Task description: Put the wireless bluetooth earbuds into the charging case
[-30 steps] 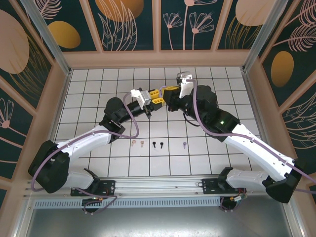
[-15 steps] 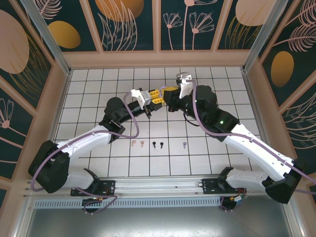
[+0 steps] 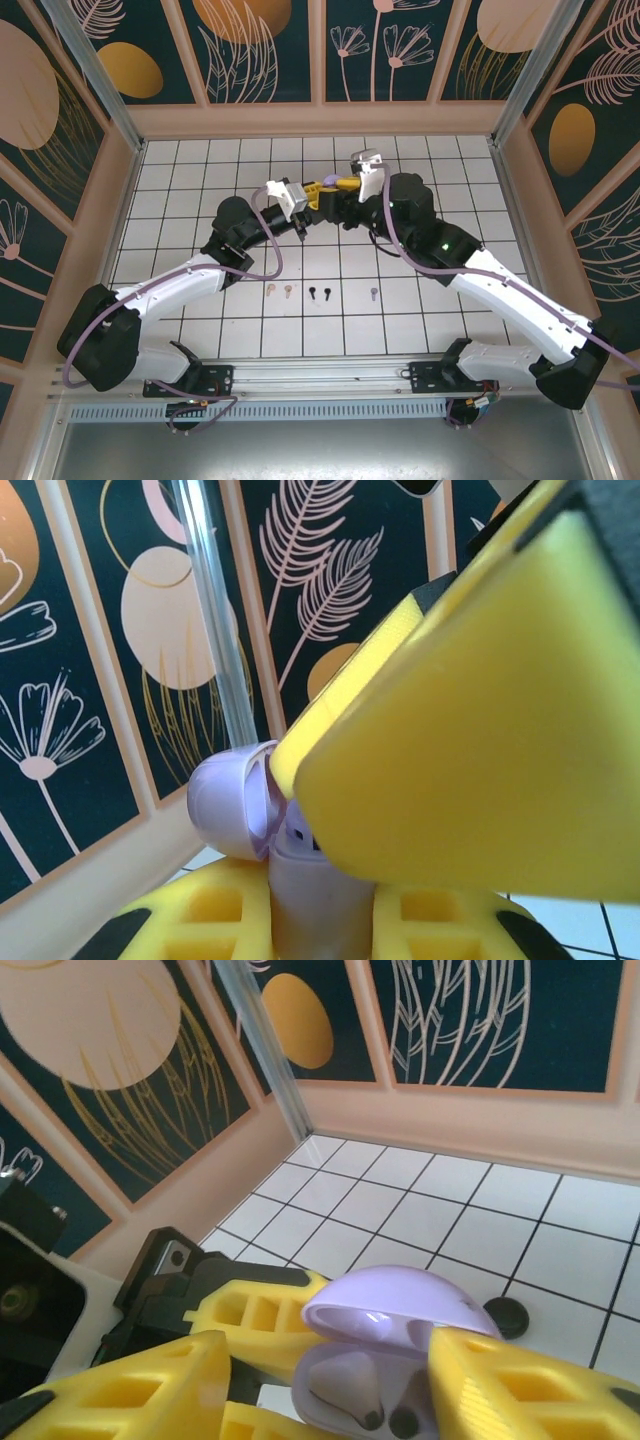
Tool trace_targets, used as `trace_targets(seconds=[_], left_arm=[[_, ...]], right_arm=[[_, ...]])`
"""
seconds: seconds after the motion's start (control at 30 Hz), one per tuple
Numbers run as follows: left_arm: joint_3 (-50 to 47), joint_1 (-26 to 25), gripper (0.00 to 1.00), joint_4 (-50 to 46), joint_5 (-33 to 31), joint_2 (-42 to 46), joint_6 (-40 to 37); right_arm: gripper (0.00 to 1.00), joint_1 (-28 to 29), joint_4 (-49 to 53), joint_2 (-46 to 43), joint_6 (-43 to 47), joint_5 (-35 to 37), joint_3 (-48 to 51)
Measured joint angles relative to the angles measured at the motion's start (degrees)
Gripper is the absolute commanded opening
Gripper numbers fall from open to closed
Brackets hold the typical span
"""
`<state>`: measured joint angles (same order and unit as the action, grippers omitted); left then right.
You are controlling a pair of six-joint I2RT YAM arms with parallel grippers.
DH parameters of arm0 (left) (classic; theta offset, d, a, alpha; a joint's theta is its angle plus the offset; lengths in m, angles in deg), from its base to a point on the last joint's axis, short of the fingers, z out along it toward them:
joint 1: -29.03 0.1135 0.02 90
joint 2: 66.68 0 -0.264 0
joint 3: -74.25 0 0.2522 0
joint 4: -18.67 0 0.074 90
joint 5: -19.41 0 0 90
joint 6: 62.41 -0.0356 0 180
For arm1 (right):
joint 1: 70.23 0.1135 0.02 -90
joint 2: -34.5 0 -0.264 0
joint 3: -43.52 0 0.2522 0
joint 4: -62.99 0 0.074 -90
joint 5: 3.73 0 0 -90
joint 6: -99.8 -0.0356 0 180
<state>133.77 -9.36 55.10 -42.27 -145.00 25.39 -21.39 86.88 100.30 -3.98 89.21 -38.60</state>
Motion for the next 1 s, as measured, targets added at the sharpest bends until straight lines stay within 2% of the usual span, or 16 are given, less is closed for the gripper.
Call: trace_targets(seconds=[0.2,0.33,0.47,0.6,0.7,0.83,1.0], left_arm=[[-0.02,0.0,0.0,2.4,-1.53,-0.11,0.72],[-0.57,0.0,0.0,4.04,-2.69,-0.13,1.01],[-1.42,0.02,0.0,4.46,-3.52,-0.11,1.16],[-1.75,0.02,0.0,4.46,-3.74,0.2,1.18],[-1.95,0.0,0.0,4.42,-3.76,1.18,1.2],[-2.38,0.0,0.0,4.28,-3.98,3.43,1.16],[-2.75,0.0,0.0,3.96,-3.96,5.35,1.14]], right_arm=[[0.66,-0.15,3.41,-0.66,-3.32,3.82,-4.92],[0.69,-1.27,6.27,-4.7,-7.23,6.69,-5.51],[0.69,-5.38,9.77,-10.49,-12.28,8.66,-3.56],[0.65,-10.49,14.03,-13.64,-17.4,9.05,3.52],[0.6,-11.78,17.51,-11.65,-21.07,8.79,10.56],[0.52,-11.76,21.53,-4.37,-24.9,6.69,18.53],[0.48,-10.21,24.11,3.26,-27.82,5.55,22.49]])
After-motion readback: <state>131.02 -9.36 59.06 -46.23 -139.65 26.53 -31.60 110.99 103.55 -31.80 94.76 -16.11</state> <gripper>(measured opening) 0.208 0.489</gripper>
